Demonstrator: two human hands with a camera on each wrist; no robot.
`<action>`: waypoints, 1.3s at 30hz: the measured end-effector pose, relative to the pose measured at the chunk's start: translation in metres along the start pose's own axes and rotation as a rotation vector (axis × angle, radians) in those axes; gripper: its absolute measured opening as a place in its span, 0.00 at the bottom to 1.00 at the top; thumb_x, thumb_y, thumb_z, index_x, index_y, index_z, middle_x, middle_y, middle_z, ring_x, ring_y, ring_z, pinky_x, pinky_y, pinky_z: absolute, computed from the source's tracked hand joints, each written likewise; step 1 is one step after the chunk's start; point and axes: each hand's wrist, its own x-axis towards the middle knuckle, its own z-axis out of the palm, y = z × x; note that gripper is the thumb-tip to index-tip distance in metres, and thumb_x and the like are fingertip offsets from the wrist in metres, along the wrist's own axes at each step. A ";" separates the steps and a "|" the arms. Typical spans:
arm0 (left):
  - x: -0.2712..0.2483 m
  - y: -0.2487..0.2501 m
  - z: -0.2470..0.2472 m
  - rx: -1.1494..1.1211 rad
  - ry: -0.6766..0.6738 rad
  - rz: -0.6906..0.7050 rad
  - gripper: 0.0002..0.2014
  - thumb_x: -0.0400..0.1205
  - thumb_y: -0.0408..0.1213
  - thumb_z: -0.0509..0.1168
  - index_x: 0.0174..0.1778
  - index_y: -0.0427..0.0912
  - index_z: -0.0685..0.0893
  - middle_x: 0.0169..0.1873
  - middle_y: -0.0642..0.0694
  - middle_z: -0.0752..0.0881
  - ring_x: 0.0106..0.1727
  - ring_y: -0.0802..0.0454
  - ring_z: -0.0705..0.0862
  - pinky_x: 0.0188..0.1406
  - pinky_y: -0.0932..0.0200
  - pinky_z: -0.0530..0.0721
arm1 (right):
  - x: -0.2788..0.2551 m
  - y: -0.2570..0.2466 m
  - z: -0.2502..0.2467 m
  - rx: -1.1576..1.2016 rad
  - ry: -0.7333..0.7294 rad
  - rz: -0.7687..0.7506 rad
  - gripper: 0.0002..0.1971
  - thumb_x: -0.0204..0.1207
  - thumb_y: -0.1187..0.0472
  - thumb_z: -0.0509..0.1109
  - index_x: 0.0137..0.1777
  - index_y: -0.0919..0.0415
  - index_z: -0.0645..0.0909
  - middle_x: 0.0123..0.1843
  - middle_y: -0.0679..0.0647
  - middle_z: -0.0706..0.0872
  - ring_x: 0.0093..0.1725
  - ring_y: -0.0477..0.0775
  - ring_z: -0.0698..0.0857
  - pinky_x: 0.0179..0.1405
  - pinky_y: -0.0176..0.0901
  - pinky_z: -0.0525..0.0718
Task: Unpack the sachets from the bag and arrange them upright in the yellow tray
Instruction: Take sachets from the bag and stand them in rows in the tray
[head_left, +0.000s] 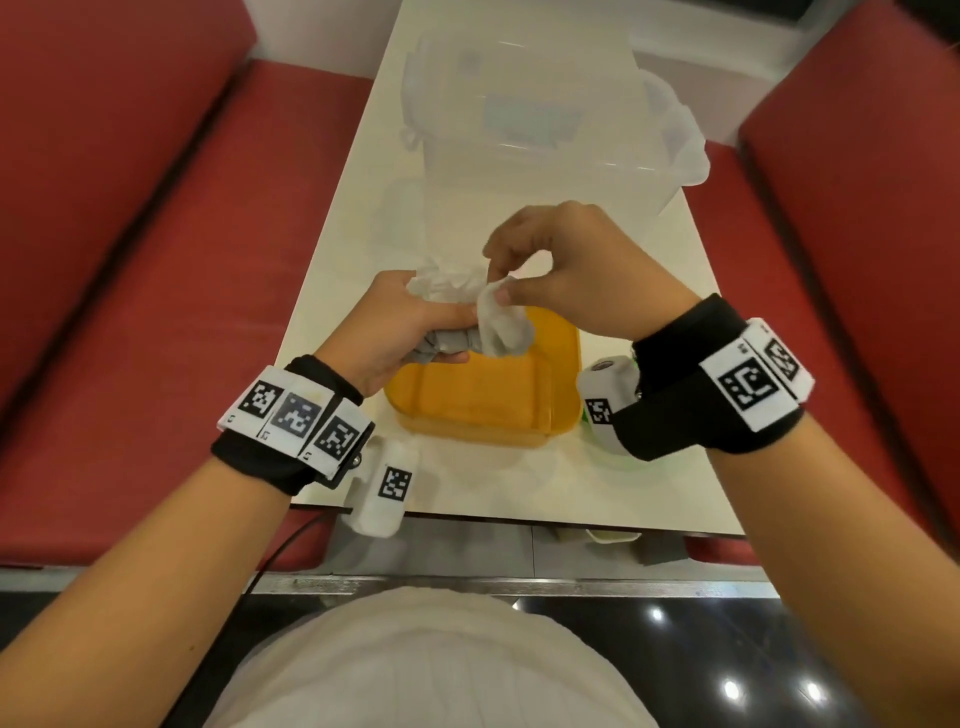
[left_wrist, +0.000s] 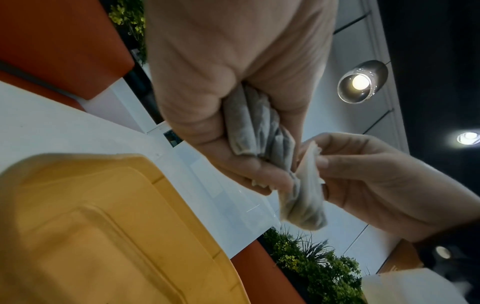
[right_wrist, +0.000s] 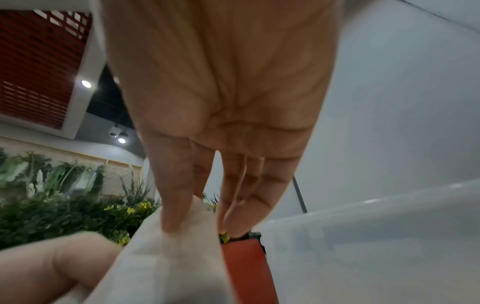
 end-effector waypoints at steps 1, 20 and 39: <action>-0.002 0.001 0.000 0.023 -0.029 0.015 0.09 0.76 0.35 0.75 0.45 0.33 0.87 0.31 0.40 0.85 0.31 0.50 0.81 0.36 0.57 0.85 | 0.002 0.002 0.005 -0.001 -0.002 0.003 0.02 0.72 0.63 0.76 0.42 0.59 0.89 0.47 0.53 0.90 0.46 0.50 0.86 0.52 0.47 0.83; 0.004 -0.045 -0.056 0.361 0.323 -0.129 0.11 0.70 0.37 0.80 0.36 0.39 0.84 0.34 0.44 0.85 0.37 0.50 0.86 0.34 0.55 0.90 | 0.066 0.033 0.078 -0.154 -0.208 0.277 0.04 0.71 0.63 0.78 0.42 0.61 0.85 0.39 0.53 0.83 0.41 0.53 0.81 0.37 0.39 0.75; -0.003 -0.057 -0.048 0.242 0.332 -0.199 0.07 0.71 0.29 0.77 0.35 0.37 0.84 0.30 0.42 0.83 0.32 0.49 0.81 0.31 0.57 0.87 | 0.087 0.033 0.111 -0.449 -0.110 0.272 0.08 0.75 0.72 0.64 0.50 0.66 0.83 0.47 0.64 0.84 0.38 0.62 0.79 0.38 0.46 0.80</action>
